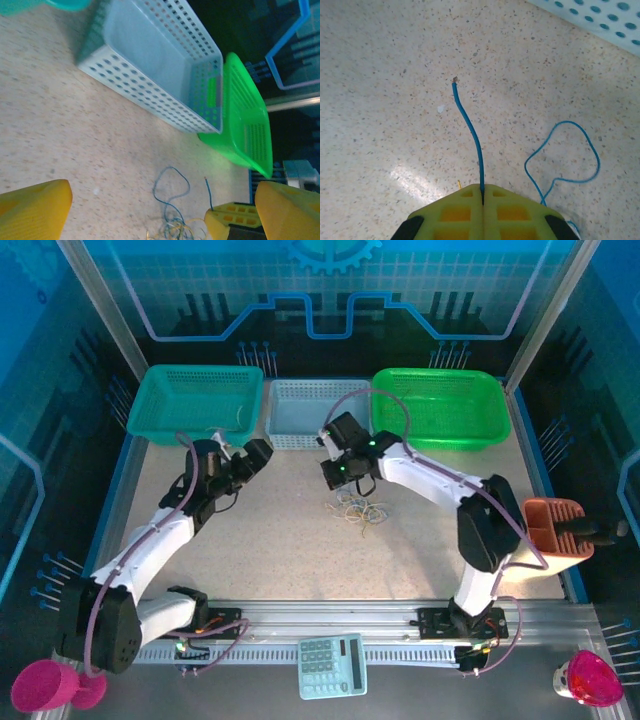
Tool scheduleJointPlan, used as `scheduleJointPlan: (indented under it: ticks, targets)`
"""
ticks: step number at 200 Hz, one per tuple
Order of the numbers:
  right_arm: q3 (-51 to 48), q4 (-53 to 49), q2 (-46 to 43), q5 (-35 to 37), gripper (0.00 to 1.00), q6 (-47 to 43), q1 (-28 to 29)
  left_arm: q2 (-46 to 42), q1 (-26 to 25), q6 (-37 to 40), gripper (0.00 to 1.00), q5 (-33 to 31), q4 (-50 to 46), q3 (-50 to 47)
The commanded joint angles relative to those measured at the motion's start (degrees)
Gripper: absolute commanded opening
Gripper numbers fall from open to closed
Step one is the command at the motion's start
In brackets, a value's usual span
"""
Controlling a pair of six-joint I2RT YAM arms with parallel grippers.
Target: Untangle the cables
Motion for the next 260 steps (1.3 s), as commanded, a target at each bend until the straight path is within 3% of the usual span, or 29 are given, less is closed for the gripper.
scheduleJointPlan:
  ticks: [1, 38, 97, 165, 235, 260]
  targets:
    - [-5.14, 6.43, -4.83, -7.51, 0.00, 2.84, -2.80, 1.73, -3.01, -2.07, 0.92, 3.14, 5.02, 3.34]
    - [-12.33, 14.31, -9.99, -15.37, 0.00, 3.22, -5.93, 5.92, -9.04, -4.44, 0.87, 1.28, 10.42, 5.26]
    - [-18.79, 22.51, -13.38, -21.55, 0.00, 4.54, -8.09, 14.94, -15.25, -6.91, 0.71, -1.01, 17.70, 8.11]
    - [-21.12, 24.87, -14.16, -23.65, 0.00, 4.85, -8.93, 23.25, -17.85, -8.47, 0.56, -1.26, 22.17, 11.06]
    - [-21.54, 25.68, -13.96, -24.63, 0.00, 5.14, -9.07, 26.30, -19.37, -8.30, 0.40, -1.95, 23.11, 12.24]
    - [-21.48, 25.69, -13.95, -24.80, 0.00, 5.19, -9.17, 27.01, -19.58, -8.21, 0.24, -1.89, 23.54, 12.34]
